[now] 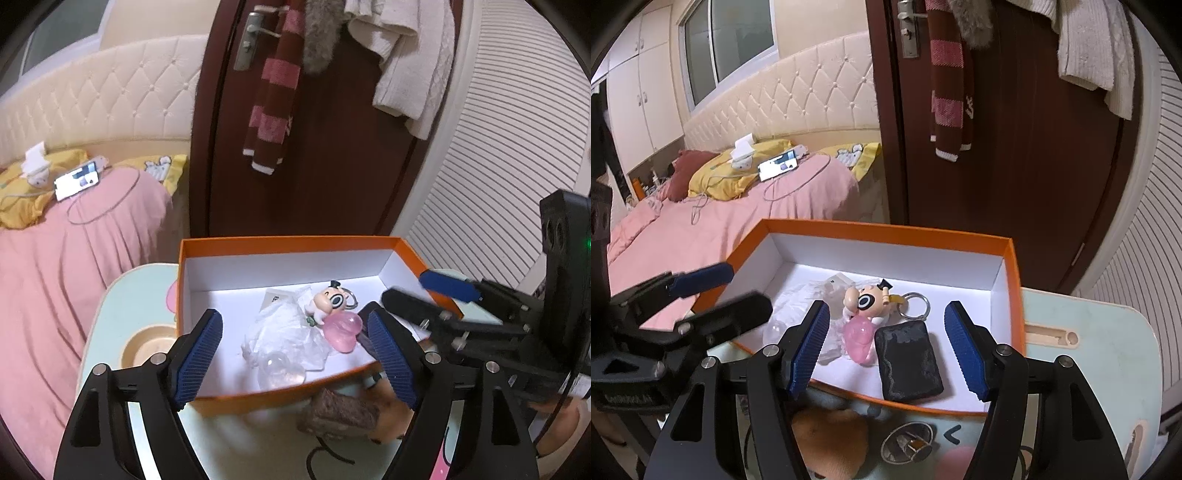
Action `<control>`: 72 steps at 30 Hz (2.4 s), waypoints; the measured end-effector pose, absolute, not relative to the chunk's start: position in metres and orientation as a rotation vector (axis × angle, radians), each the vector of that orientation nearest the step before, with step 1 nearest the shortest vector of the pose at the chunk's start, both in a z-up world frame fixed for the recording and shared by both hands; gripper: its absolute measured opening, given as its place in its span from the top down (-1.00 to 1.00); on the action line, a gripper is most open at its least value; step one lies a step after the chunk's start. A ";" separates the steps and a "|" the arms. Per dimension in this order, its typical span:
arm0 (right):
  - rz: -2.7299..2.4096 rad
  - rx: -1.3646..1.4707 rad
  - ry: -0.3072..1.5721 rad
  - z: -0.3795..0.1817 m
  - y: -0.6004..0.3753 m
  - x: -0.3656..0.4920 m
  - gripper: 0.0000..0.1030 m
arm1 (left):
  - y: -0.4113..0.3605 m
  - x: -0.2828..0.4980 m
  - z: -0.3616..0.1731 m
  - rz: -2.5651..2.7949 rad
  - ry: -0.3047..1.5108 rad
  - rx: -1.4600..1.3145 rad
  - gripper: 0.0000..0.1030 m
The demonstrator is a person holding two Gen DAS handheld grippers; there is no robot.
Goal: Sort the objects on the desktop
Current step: 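Withdraw both tools from the box back over the table, then grasp the bubble-wrap bundle with the left tool while the right tool grasps the metal cup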
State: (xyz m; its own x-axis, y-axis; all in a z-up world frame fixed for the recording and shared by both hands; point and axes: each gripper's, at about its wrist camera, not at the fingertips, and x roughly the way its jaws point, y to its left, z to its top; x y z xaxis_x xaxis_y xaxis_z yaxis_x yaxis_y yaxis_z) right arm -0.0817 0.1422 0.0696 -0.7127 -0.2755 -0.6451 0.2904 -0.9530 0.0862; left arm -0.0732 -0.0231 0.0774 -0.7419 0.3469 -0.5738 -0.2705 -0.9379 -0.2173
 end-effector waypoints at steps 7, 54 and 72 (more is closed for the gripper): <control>-2.721 0.897 -0.043 0.091 0.169 -0.059 -0.28 | -0.036 -0.041 0.086 2.651 -0.210 -0.892 -0.58; -2.595 1.201 -0.211 0.023 0.201 -0.020 -0.28 | 0.003 0.032 0.011 2.570 -0.039 -1.103 0.35; -2.597 1.299 -0.045 0.017 0.178 -0.038 0.34 | 0.002 0.032 0.014 2.567 -0.049 -1.104 0.34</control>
